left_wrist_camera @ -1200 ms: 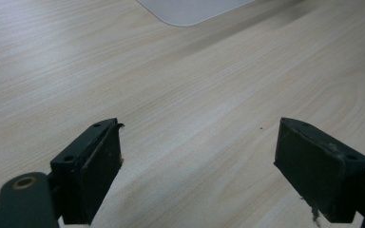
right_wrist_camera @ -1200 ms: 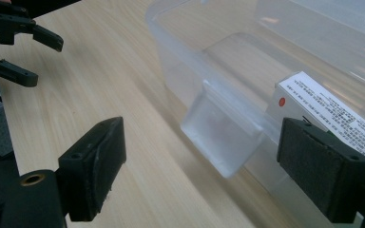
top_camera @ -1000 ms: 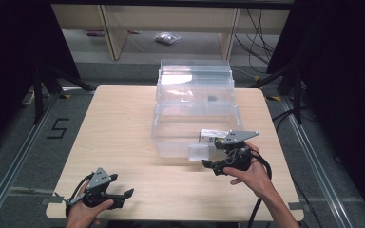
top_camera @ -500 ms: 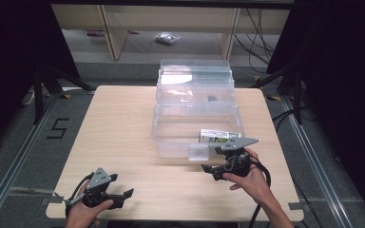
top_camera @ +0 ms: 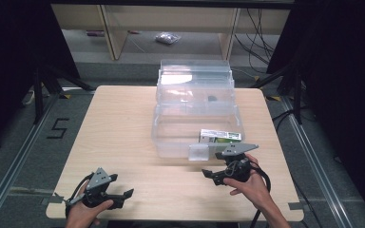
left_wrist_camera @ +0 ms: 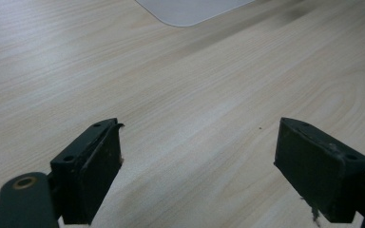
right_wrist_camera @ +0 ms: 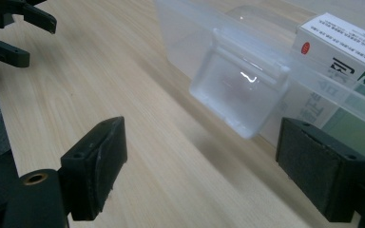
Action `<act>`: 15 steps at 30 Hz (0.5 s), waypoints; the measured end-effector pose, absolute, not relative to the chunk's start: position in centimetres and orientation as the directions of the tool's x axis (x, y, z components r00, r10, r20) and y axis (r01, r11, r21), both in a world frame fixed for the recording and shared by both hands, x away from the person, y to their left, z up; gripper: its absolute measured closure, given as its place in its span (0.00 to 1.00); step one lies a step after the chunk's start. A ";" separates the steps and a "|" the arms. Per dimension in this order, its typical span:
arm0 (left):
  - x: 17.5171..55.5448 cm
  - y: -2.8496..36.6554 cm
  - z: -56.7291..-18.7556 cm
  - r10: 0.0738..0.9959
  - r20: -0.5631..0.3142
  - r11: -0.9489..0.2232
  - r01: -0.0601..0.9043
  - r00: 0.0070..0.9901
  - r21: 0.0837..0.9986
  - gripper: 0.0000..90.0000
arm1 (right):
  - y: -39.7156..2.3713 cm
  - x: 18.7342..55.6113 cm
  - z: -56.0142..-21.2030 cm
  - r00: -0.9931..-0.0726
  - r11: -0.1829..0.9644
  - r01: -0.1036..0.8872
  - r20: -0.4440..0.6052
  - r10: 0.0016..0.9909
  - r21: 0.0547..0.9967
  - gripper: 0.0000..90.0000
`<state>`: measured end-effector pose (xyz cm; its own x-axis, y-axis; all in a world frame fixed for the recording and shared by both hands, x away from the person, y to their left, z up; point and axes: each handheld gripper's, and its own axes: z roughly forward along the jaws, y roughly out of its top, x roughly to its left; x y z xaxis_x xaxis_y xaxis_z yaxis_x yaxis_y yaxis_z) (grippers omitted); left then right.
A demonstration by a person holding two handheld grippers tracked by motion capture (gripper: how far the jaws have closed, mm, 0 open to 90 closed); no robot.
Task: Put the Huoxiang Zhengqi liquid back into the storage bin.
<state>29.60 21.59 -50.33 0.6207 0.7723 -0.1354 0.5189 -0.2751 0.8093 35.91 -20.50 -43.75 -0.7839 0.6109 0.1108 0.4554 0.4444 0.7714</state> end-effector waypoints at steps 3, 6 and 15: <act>29.6 21.5 -50.4 0.775 -0.134 -0.271 0.515 0.618 0.813 0.17 | -20.6 35.7 -44.1 -0.779 0.443 0.464 0.116 0.616 0.767 0.21; 29.6 21.6 -50.3 0.773 -0.134 -0.277 0.519 0.620 0.809 0.17 | -20.7 35.5 -44.3 -0.772 0.439 0.476 0.123 0.624 0.762 0.21; 29.6 21.6 -50.3 0.772 -0.131 -0.282 0.520 0.622 0.807 0.17 | -20.7 35.0 -45.2 -0.775 0.441 0.487 0.140 0.616 0.754 0.20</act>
<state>29.58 21.64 -50.30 0.6224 0.7717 -0.1311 0.5196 -0.2820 0.8066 35.04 -20.75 -45.22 -0.7748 0.6165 0.1399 0.4868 0.4406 0.7542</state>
